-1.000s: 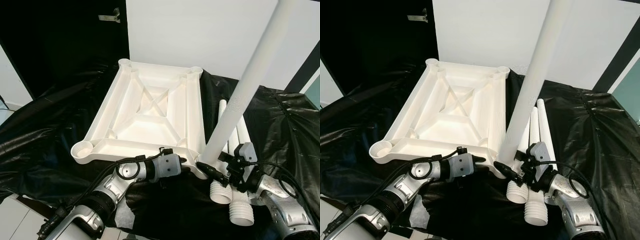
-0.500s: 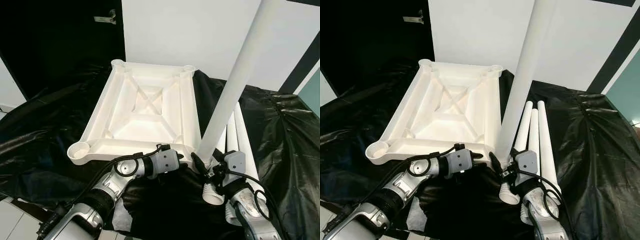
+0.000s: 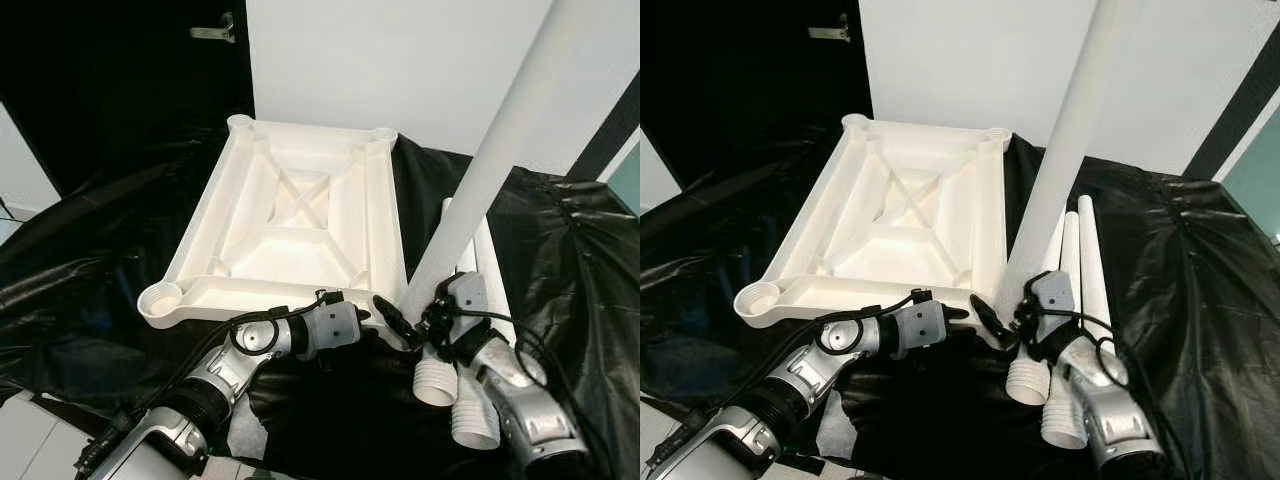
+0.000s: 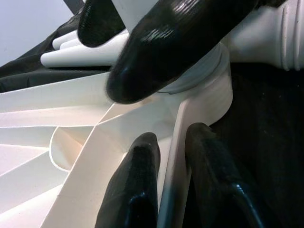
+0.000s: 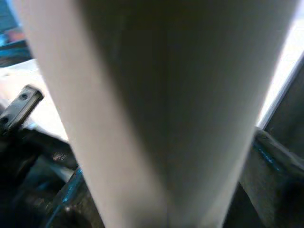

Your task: Building children table

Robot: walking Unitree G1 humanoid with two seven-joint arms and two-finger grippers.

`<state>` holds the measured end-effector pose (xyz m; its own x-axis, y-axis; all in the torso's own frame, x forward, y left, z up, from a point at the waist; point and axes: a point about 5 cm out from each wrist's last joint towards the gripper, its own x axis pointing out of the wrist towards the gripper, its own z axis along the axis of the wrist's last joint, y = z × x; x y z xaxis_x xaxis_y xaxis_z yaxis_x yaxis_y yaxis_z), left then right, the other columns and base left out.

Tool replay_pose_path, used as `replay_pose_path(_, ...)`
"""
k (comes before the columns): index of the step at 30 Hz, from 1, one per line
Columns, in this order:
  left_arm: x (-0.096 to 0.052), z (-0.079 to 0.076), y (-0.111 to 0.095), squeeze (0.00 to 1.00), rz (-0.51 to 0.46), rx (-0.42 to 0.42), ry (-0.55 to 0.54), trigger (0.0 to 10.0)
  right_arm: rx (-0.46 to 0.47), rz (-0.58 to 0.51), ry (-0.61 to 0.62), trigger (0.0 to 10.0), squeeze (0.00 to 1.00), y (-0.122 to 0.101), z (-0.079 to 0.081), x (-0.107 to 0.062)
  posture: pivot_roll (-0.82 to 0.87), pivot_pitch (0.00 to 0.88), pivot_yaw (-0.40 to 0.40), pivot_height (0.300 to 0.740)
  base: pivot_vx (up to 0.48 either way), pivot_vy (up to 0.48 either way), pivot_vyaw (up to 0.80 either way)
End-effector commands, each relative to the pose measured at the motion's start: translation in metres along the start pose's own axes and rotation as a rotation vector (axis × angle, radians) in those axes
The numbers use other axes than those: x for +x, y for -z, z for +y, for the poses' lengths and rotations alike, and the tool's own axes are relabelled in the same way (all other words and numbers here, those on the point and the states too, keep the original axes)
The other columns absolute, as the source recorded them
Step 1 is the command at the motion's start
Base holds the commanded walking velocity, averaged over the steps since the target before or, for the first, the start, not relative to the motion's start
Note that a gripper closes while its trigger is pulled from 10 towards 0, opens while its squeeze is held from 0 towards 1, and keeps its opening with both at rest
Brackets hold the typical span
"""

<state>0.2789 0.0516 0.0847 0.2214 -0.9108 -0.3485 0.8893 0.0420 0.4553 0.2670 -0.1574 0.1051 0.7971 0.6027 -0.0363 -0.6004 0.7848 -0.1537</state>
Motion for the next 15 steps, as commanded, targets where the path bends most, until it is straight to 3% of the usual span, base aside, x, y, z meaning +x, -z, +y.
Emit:
replay_pose_path(1,-0.001,-0.032,0.02,0.0,0.093,-0.028,0.212,10.0,0.009,0.079,0.002,10.0,0.0,0.008,-0.02,-0.015,0.24,0.0,-0.082,0.74,0.0,0.0,0.0)
replay_pose_path(3,-0.001,-0.032,0.02,0.0,0.093,-0.028,0.212,10.0,0.008,0.095,-0.05,10.0,0.0,0.007,-0.021,-0.017,0.24,0.0,-0.085,0.74,0.0,0.0,0.0)
replay_pose_path(4,-0.001,-0.033,0.02,0.0,0.092,-0.029,0.211,10.0,0.002,0.107,-0.097,8.6,0.0,0.007,-0.022,-0.019,0.24,0.0,-0.085,0.74,0.0,0.0,0.0)
replay_pose_path(5,-0.001,-0.033,0.02,0.0,0.092,-0.029,0.211,10.0,0.002,0.107,-0.097,8.6,0.0,0.007,-0.022,-0.019,0.24,0.0,-0.085,0.74,0.0,0.0,0.0)
replay_pose_path(6,-0.001,-0.033,0.02,0.0,0.091,-0.03,0.208,10.0,-0.002,0.131,-0.174,0.0,0.0,0.005,-0.027,-0.024,0.24,0.0,-0.088,0.74,0.0,0.0,0.0)
replay_pose_path(15,-0.002,-0.034,0.021,0.0,0.091,-0.036,0.206,10.0,-0.001,0.157,-0.218,0.0,0.0,0.004,-0.039,-0.027,0.25,0.0,-0.087,0.74,0.0,0.0,0.0)
